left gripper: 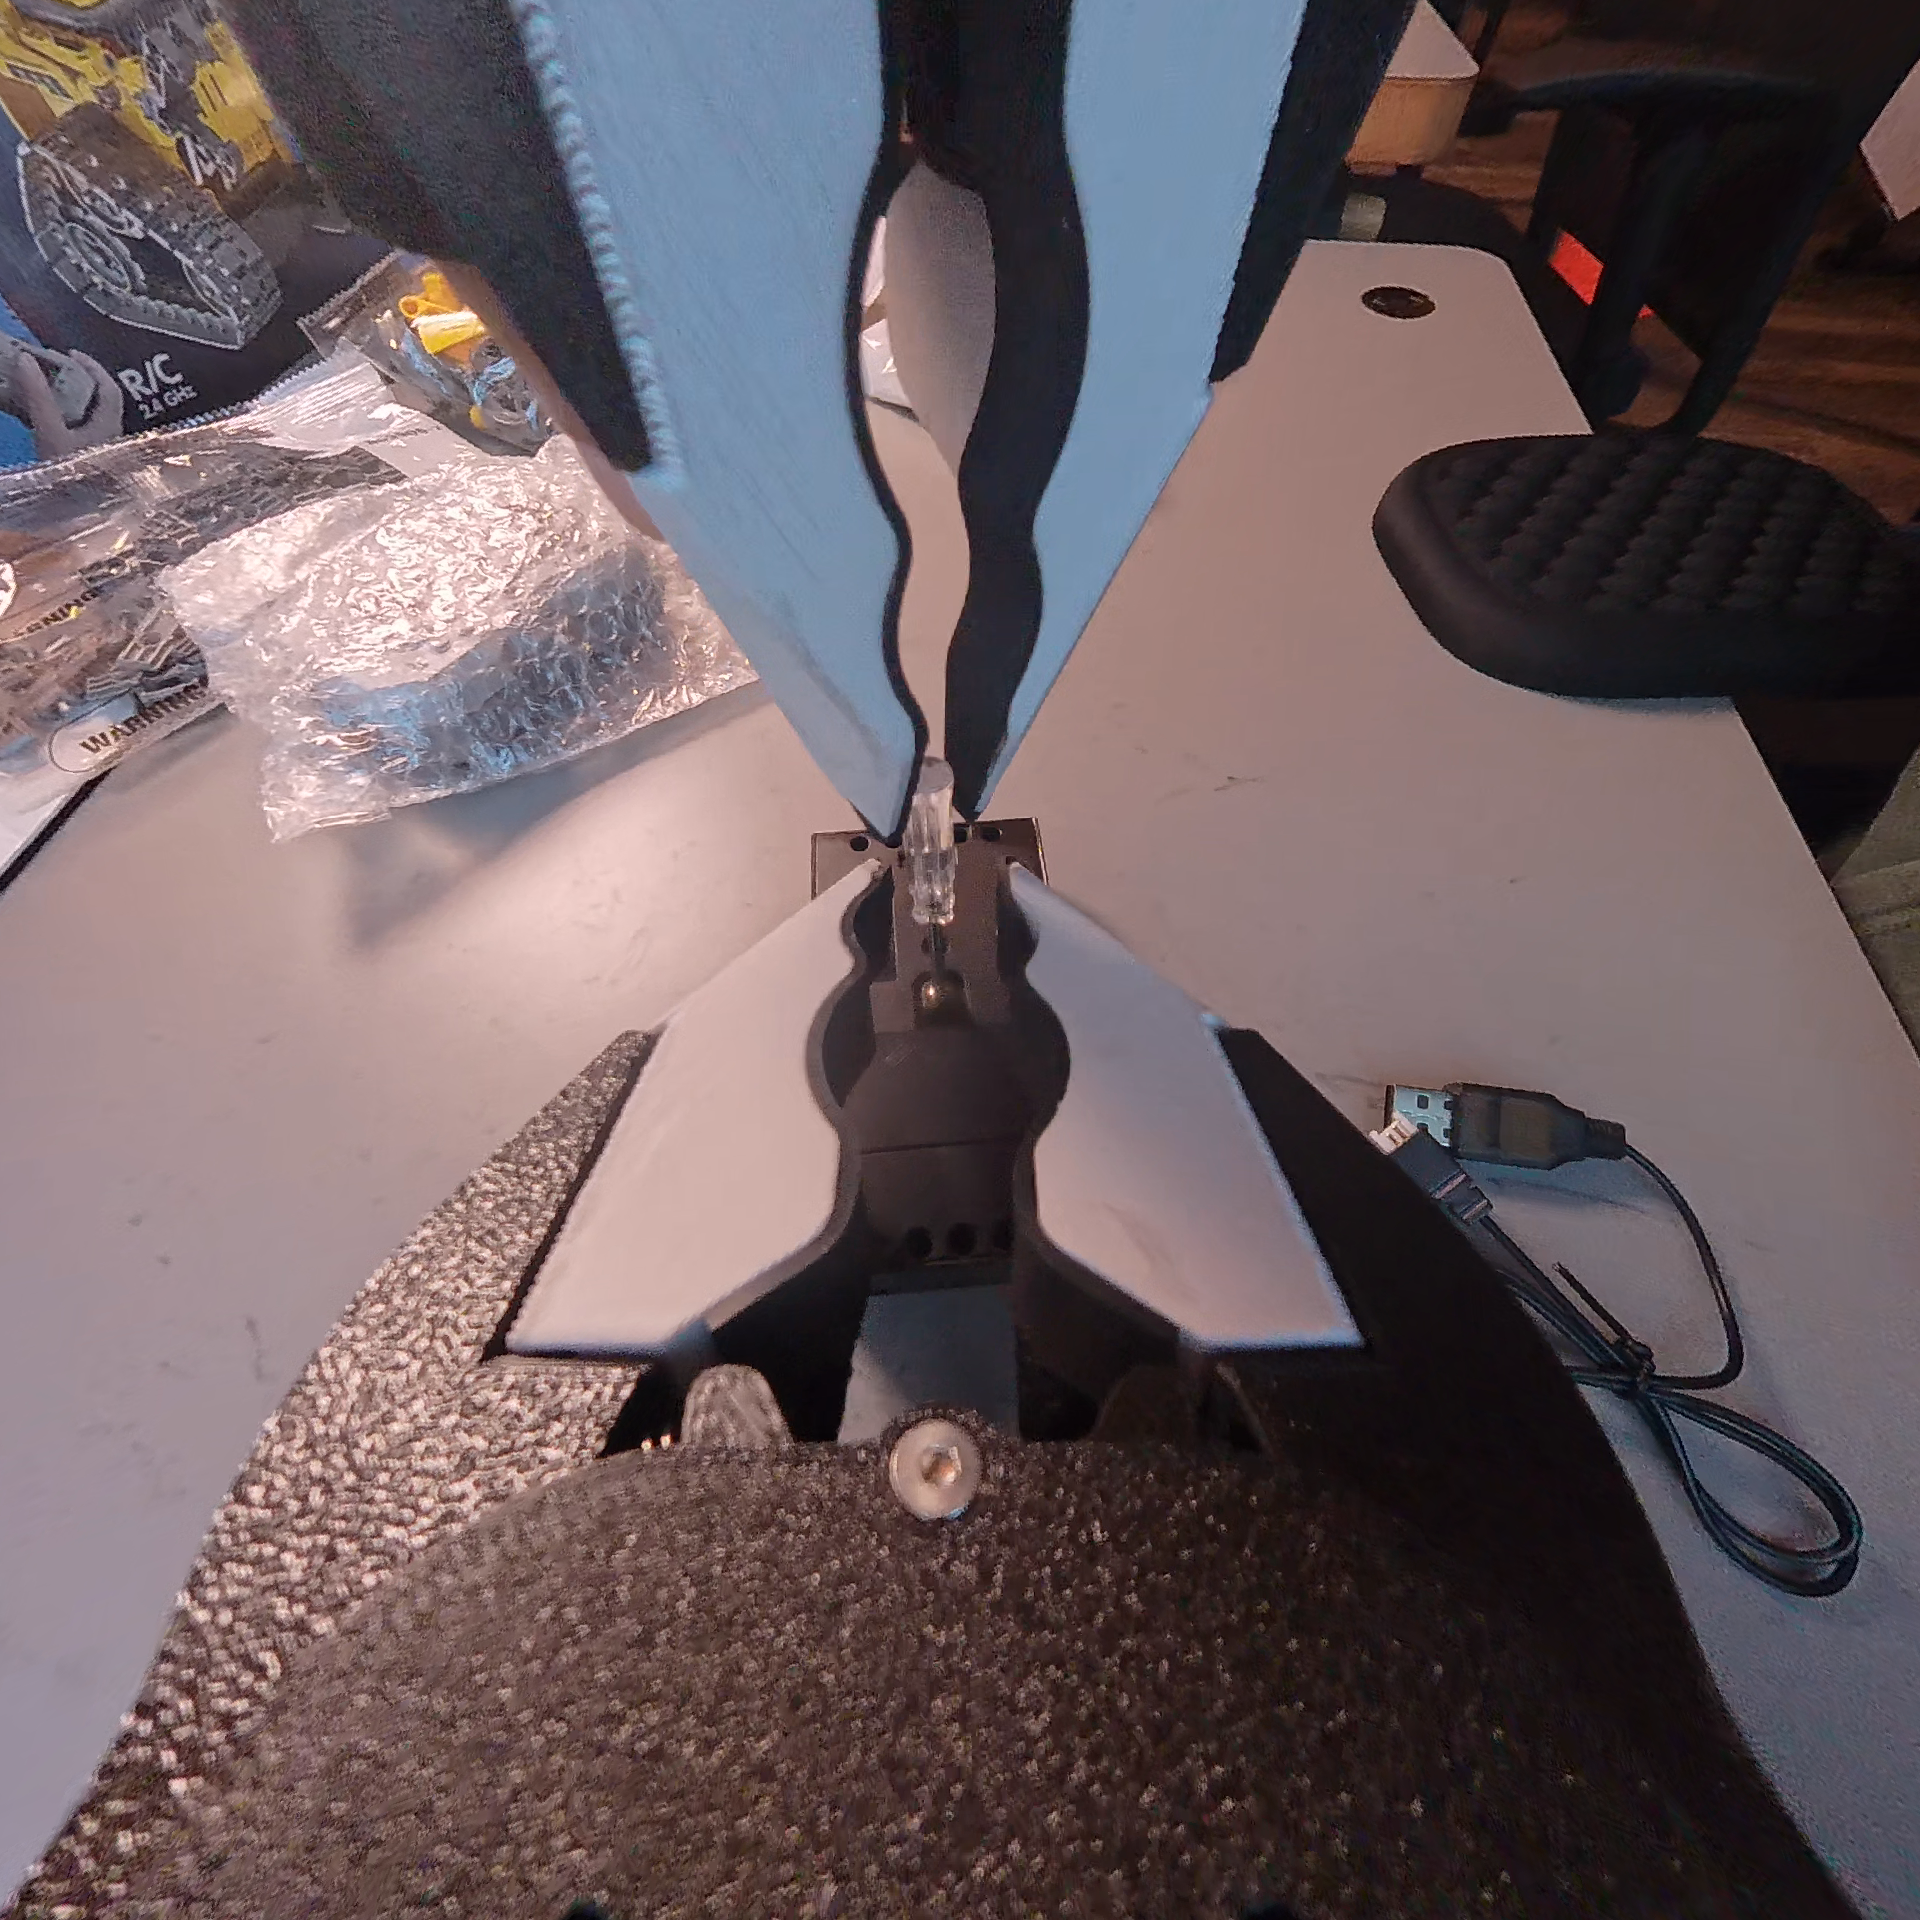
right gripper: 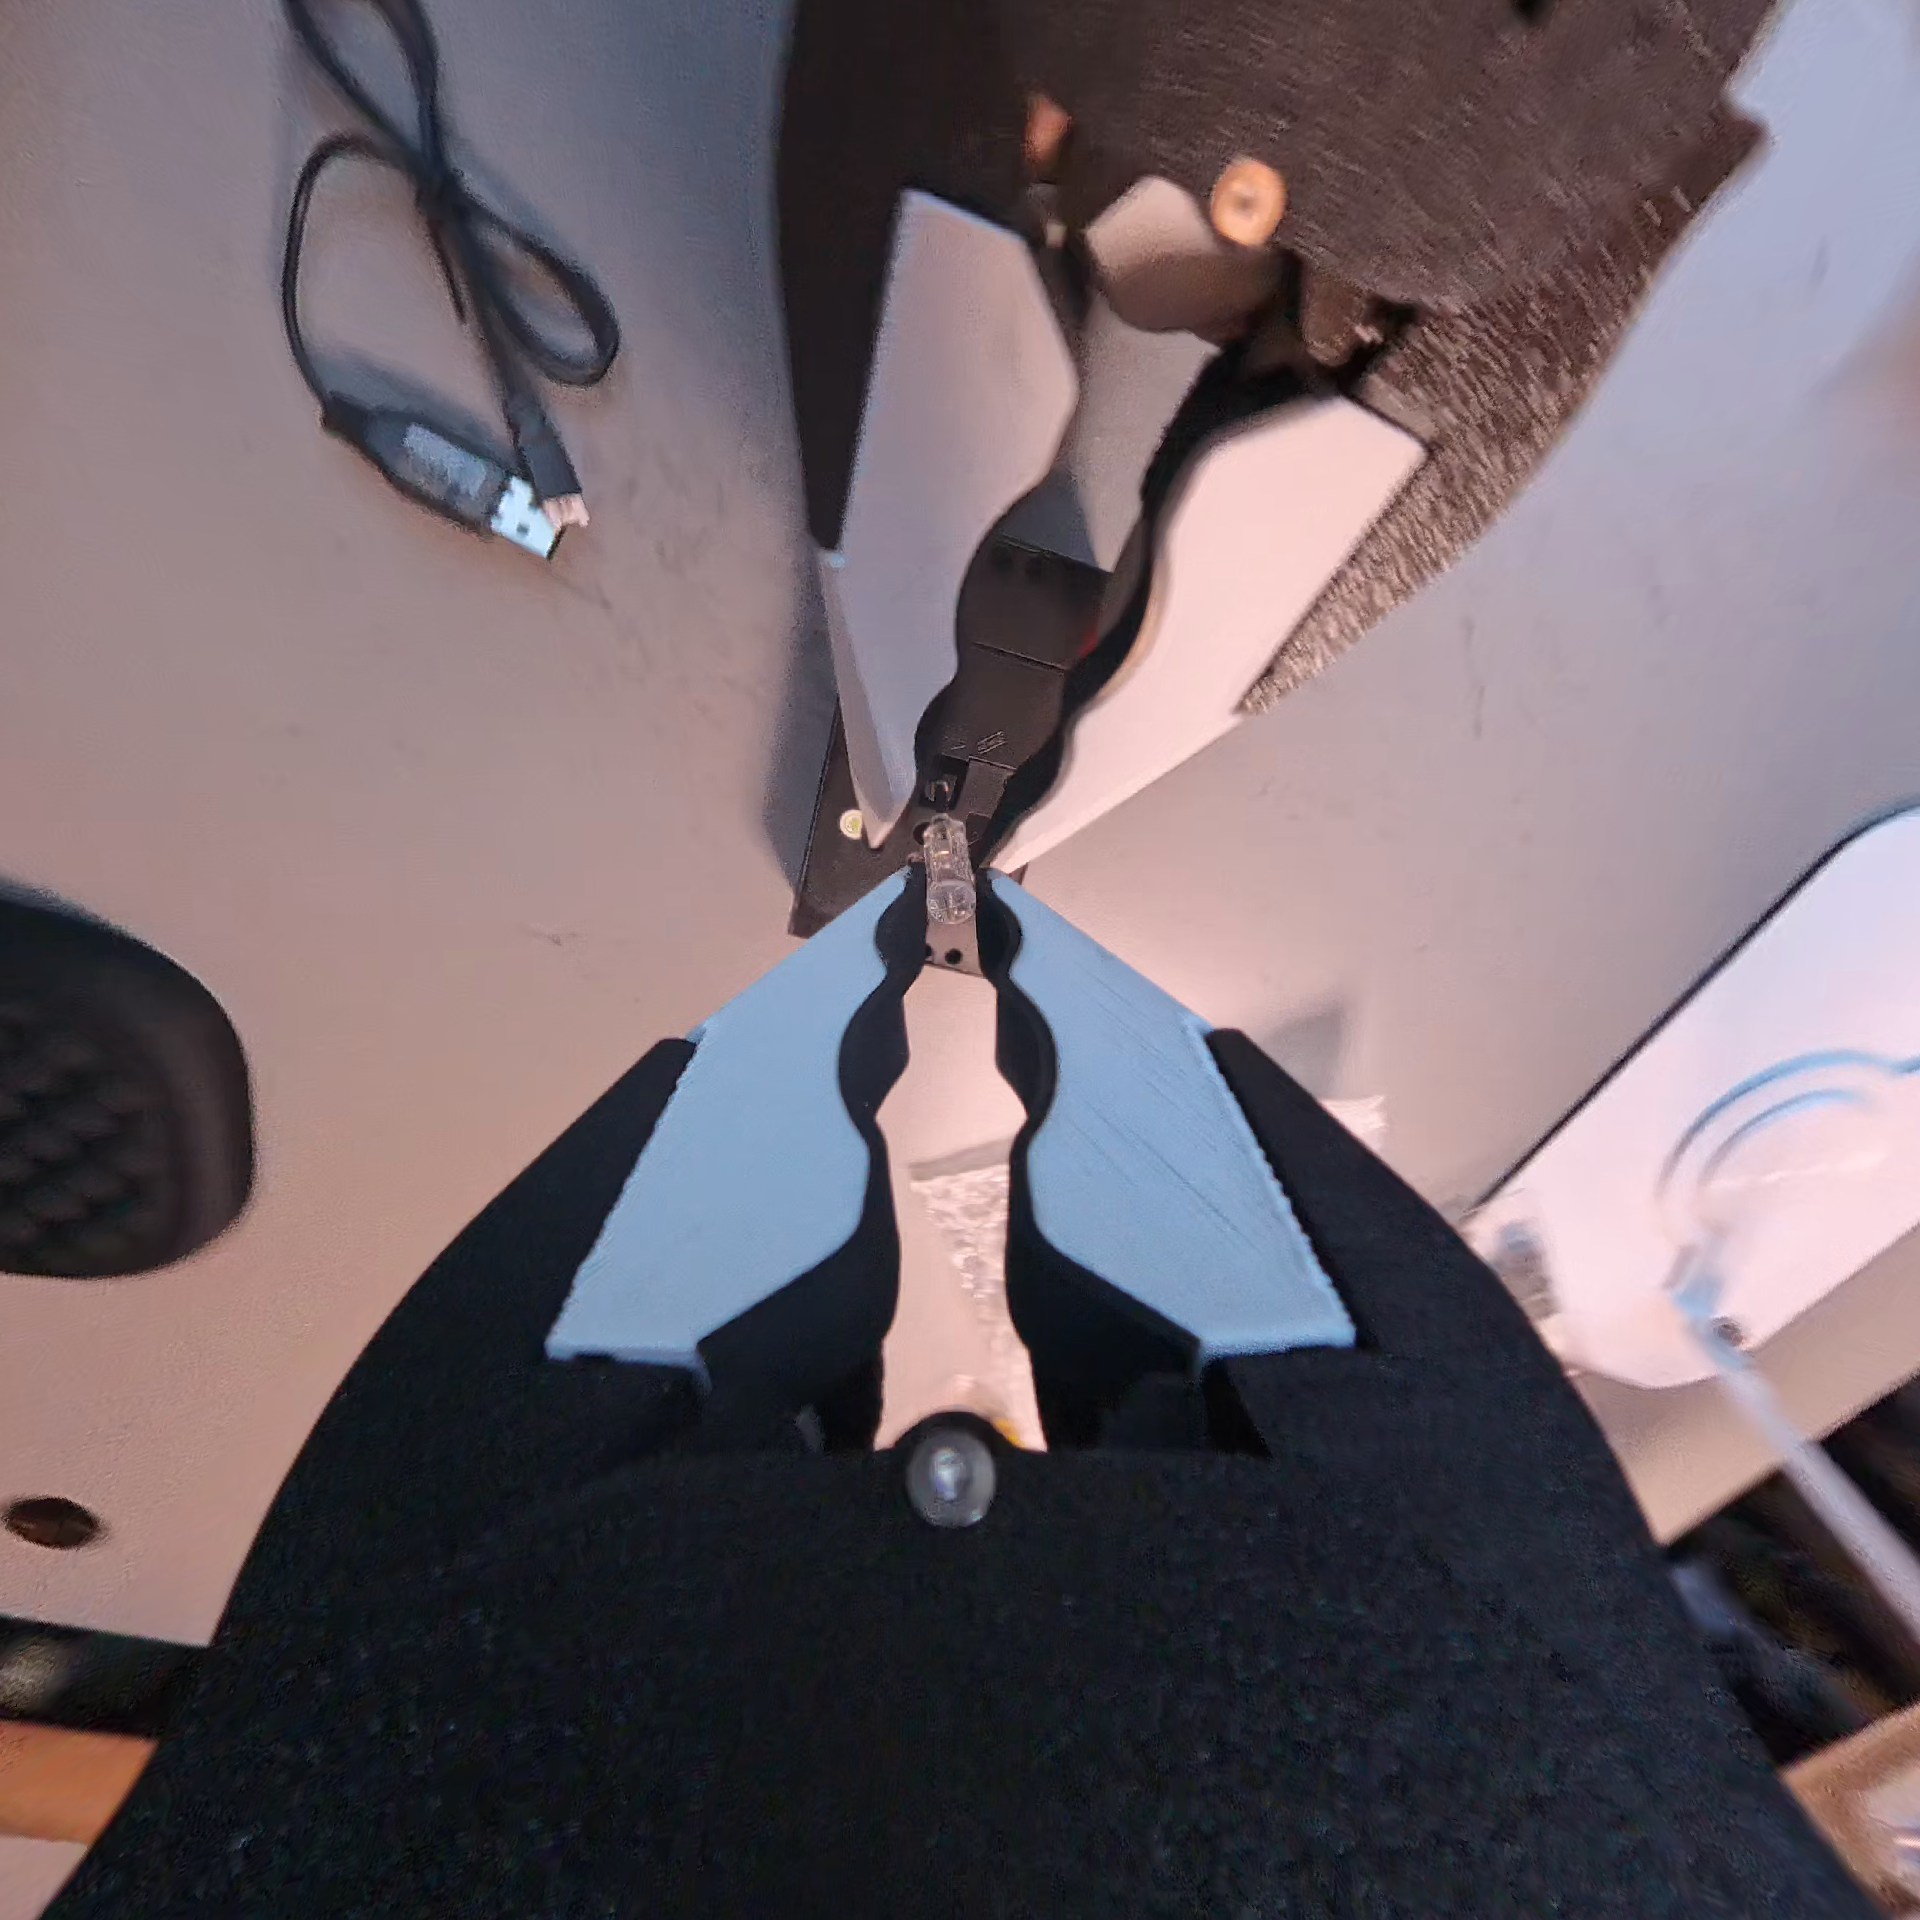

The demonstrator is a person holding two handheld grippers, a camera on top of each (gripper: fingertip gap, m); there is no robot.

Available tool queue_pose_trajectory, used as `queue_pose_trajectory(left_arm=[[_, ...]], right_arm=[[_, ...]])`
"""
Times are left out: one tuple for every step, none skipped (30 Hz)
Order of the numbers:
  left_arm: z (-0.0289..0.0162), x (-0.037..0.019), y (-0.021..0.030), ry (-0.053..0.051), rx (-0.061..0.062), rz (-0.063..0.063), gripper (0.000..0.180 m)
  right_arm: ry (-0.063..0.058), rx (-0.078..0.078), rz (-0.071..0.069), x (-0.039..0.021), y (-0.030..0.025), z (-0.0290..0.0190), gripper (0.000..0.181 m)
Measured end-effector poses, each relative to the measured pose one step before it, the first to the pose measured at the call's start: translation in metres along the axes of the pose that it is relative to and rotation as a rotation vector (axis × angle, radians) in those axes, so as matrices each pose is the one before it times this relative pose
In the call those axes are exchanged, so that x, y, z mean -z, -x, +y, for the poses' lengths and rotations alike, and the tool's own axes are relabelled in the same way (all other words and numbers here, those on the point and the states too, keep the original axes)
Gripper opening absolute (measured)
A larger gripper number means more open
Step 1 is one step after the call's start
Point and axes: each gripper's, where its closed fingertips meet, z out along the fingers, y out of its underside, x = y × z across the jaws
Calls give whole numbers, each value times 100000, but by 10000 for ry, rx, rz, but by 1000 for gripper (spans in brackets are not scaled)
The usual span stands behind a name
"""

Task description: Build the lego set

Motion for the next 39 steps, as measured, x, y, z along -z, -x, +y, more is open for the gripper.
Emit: queue_pose_trajectory(left_arm=[[13,-15,-133,8,-73,103,19],[-26,-10,-74,-10,-76,51,19],[8,-29,-22,11,-60,8,16],[39,-49,27,38,-28,-18,15],[39,-32,138,30,-25,-86,10],[39,13,154,20,-13,-84,8],[28,30,98,10,64,-34,8],[13,49,94,-3,127,-29,8],[34,56,104,5,136,-45,8],[29,46,80,6,121,-46,8],[18,38,73,1,91,-55,8],[14,22,38,3,66,-57,8],[4,3,17,2,57,-31,7],[-8,-18,11,1,41,-22,8],[0,-27,18,2,26,-14,8],[-9,-22,11,2,33,-3,8],[-19,-41,14,2,33,1,8],[-12,-30,1,2,10,1,8],[-6,-23,3,4,1,-12,8],[-4,-18,-1,4,9,-18,8],[-4,-19,-22,4,6,-12,8],[-6,-6,-12,6,-10,-7,8],[-2,0,-31,7,-17,-5,8],[6,5,0,2,-12,-20,8],[12,29,1,-2,-6,-14,8],[4,28,-24,1,-19,6,8],[12,21,-37,11,-67,19,8],[101,2,-72,52,-119,62,9],[186,-32,-106,96,-121,106,18],[61,-11,-148,31,-74,129,24],[-117,41,-98,-78,-78,82,25],[-134,49,-57,-97,-96,39,23],[-61,8,-72,-40,-55,50,21],[-2,-35,-39,14,-18,36,18],[4,-49,-25,16,-29,8,15],[7,-47,43,19,-35,-38,15],[22,-11,137,15,-6,-88,11],[7,48,167,-7,42,-74,7],[-7,58,88,-16,126,-15,7]], right_arm=[[158,864,123,4,72,-66,7],[237,854,101,3,113,23,7],[315,755,119,-1,11,144,8],[327,577,100,-17,-40,160,8],[221,449,68,-4,-7,16,8],[71,233,56,22,-17,-149,8],[53,-97,42,-2,-91,-26,8],[-43,-511,-6,1,-123,54,8],[-207,-881,-60,40,-162,16,8],[-313,-1105,-101,110,-208,38,9],[-373,-1198,-181,204,-147,31,14],[-313,-1144,-246,198,-19,120,20],[-347,-876,-293,177,168,19,24],[-320,-698,-110,93,39,-8,23],[-170,-533,-146,-33,178,92,24],[-149,-429,-58,-111,126,38,25],[-48,-377,5,-154,25,78,24],[-37,-291,7,-146,5,51,24],[-35,-199,15,-122,-52,19,23],[-25,-83,0,-84,-38,8,21],[1,-44,10,-69,-62,-5,17],[-21,-10,-43,-45,33,-74,14],[11,-46,-24,-48,-19,-63,13],[59,-60,56,-44,-169,-5,8],[31,18,-5,-41,-55,-56,7],[39,123,-34,1,18,-39,7],[67,314,-6,2,50,-30,7],[113,645,72,-4,55,2,7],[194,1007,129,19,113,88,7],[221,1218,194,10,134,97,7],[228,1111,270,4,-18,9,7],[252,992,158,9,114,-30,7],[298,996,117,9,149,21,7],[397,915,178,12,-27,173,7],[480,750,122,-9,-67,315,8],[440,622,77,-50,-41,302,8],[263,415,60,-21,-47,95,8],[42,36,-14,29,-15,-105,8],[-99,-338,-35,53,-73,-141,8]])
